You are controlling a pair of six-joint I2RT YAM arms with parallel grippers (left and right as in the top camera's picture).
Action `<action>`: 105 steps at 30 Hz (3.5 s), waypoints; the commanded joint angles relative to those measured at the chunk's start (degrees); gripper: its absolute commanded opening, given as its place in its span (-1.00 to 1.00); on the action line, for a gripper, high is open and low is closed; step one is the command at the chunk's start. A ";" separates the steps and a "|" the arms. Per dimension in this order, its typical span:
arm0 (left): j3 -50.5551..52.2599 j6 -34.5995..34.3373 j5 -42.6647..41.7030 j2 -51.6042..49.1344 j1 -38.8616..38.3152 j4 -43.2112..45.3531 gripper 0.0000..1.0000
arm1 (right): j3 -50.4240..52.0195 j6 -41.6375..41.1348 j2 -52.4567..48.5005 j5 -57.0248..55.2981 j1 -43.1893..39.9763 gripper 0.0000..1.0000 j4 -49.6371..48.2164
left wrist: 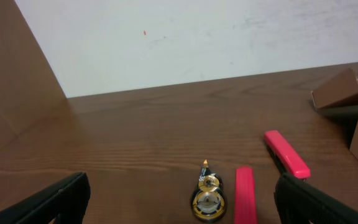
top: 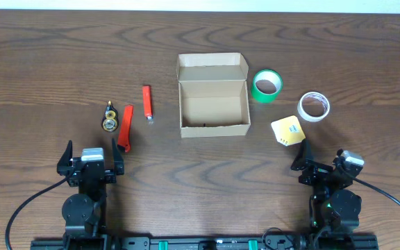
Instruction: Pack container
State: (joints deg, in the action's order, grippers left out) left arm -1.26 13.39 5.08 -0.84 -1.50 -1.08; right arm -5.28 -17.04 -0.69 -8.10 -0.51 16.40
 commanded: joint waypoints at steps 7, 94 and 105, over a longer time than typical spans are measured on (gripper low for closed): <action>0.98 -0.11 -2.84 0.59 0.35 -2.01 0.91 | 0.22 -0.76 0.35 1.51 0.55 0.99 0.02; -73.79 -8.31 -6.51 -75.69 8.98 -64.57 0.91 | -111.82 6.38 -131.73 4.39 5.44 0.70 56.22; -73.81 -8.33 -6.60 -75.69 8.98 -65.51 0.91 | -111.82 6.40 -135.88 3.30 5.46 0.39 54.86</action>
State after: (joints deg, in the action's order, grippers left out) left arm -73.97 5.80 -1.30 -76.14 7.14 -66.02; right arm -115.83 -10.17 -135.76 -3.79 4.75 71.61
